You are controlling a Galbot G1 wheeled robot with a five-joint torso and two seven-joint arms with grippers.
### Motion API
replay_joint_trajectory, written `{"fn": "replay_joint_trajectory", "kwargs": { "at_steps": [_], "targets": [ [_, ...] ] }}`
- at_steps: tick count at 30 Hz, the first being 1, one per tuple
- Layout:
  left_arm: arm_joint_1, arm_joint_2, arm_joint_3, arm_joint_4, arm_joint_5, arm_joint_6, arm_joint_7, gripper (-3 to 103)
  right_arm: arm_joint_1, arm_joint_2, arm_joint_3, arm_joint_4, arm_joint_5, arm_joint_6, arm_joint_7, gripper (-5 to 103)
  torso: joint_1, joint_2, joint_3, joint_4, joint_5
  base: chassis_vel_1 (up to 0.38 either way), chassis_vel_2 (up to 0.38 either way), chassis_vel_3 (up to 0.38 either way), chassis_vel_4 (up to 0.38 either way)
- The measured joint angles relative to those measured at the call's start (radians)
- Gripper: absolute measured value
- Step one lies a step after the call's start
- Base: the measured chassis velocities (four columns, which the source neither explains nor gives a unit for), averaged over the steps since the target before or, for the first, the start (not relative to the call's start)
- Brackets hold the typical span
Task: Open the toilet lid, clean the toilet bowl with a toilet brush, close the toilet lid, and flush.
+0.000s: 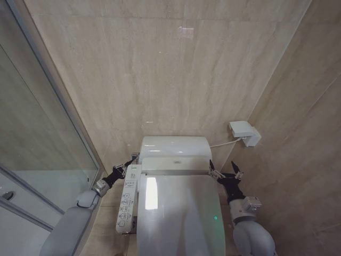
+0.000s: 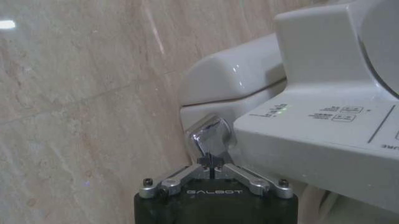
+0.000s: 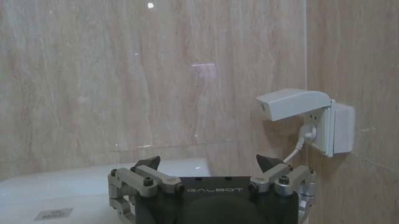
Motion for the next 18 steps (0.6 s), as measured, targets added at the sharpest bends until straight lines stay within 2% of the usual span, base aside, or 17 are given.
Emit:
{"fn": "replay_joint_trajectory", "kwargs": {
  "at_steps": [14,18],
  "targets": [
    [0.001,-0.003,-0.011,0.002,-0.002,0.0,0.01,0,0.0,0.0,0.0,0.0,0.0,0.0,0.0,100,0.0,0.0,0.0,-0.0005,-0.0001,0.0,0.0,0.0,0.0],
    [0.008,-0.005,-0.02,0.003,-0.003,-0.005,0.009,0,0.0,0.0,0.0,0.0,0.0,0.0,0.0,100,0.0,0.0,0.0,-0.0013,-0.0002,0.0,0.0,0.0,0.0]
  ]
}}
